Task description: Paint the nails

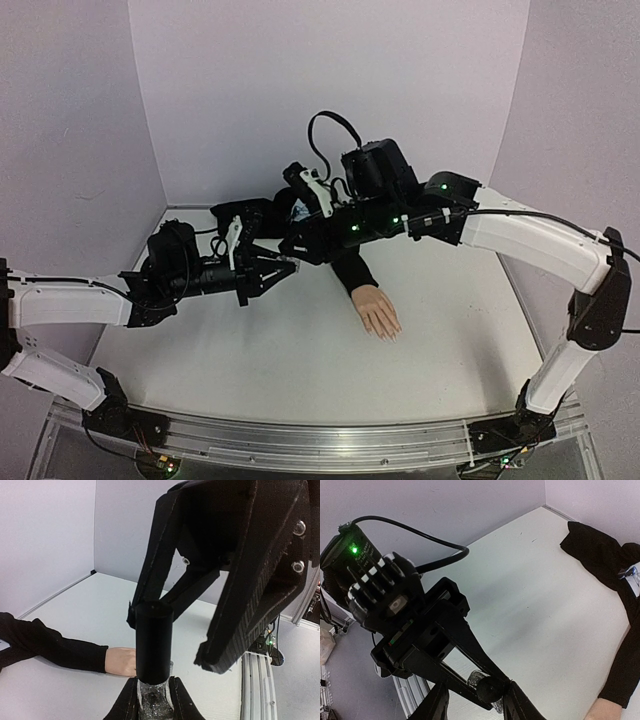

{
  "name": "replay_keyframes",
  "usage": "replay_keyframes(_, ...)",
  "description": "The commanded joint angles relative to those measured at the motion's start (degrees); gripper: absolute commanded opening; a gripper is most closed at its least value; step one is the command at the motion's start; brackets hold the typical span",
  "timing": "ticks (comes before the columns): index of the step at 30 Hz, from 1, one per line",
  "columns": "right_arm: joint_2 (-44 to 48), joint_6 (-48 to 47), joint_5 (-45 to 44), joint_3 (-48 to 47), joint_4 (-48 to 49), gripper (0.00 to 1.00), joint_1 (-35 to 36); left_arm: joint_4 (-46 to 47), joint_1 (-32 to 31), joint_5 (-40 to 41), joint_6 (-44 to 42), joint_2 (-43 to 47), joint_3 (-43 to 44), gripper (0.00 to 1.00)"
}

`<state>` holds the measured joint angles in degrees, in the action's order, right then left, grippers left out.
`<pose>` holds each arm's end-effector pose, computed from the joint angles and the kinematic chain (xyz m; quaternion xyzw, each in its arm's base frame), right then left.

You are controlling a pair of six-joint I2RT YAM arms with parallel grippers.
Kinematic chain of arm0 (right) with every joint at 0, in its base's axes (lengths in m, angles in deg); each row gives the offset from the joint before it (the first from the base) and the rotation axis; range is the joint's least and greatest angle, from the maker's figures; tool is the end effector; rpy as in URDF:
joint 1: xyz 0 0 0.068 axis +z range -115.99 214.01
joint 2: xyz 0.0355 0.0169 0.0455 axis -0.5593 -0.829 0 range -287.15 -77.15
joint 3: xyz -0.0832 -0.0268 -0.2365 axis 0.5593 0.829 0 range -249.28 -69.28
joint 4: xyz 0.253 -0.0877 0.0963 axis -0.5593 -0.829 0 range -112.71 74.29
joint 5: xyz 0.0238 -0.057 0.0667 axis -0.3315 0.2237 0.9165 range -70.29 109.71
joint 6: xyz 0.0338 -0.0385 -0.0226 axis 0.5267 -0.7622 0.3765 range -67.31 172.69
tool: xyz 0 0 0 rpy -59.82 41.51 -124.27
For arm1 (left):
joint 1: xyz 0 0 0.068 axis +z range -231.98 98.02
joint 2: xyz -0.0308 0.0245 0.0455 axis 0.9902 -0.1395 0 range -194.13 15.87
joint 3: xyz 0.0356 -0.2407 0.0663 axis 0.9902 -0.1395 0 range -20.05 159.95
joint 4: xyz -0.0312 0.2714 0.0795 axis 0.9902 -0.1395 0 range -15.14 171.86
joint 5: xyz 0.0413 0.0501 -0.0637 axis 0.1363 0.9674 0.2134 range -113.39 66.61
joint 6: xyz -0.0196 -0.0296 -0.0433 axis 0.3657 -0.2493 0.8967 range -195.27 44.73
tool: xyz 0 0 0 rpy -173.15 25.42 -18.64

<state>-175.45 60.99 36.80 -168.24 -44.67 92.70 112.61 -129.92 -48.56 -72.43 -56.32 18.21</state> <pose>0.2093 0.3660 0.3640 -0.4304 0.7358 0.3862 0.3524 0.1965 -0.2424 0.2378 0.4102 0.5974 -0.4306 0.5380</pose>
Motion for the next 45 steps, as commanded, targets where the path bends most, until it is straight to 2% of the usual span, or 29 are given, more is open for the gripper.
replay_keyframes(1,-1.5,-2.77,4.27,-5.05,-5.87,0.38,-1.16,-0.47,-0.14,-2.12,-1.3,0.73,3.03,0.0)
replay_keyframes(11,-5.35,-4.53,7.24,-10.17,-10.9,0.38,-2.06,-0.53,-0.14,-3.03,-1.26,0.64,3.34,0.0)
replay_keyframes(15,-6.27,-4.73,8.24,-11.31,-11.39,0.34,-2.04,-0.59,-0.14,-3.42,-1.26,0.31,3.56,0.0)
replay_keyframes(23,-6.76,-5.33,9.02,-12.04,-11.97,0.18,-2.27,-0.66,-0.11,-4.0,-1.33,0.29,3.47,0.0)
replay_keyframes(27,-6.32,-8.31,10.54,-11.81,-12.78,0.01,-2.35,-1.11,-0.15,-5.2,-1.34,0.47,3.47,0.0)
replay_keyframes(39,-2.26,-29.15,23.29,-8.6,-14.17,0.0,-3.48,-4.92,-0.13,-14.45,-1.36,-1.73,5.57,0.0)
replay_keyframes(45,-1.23,-32.39,26.62,-8.26,-15.29,0.0,-5.07,-4.94,-0.1,-15.42,-1.87,-1.42,5.07,0.0)
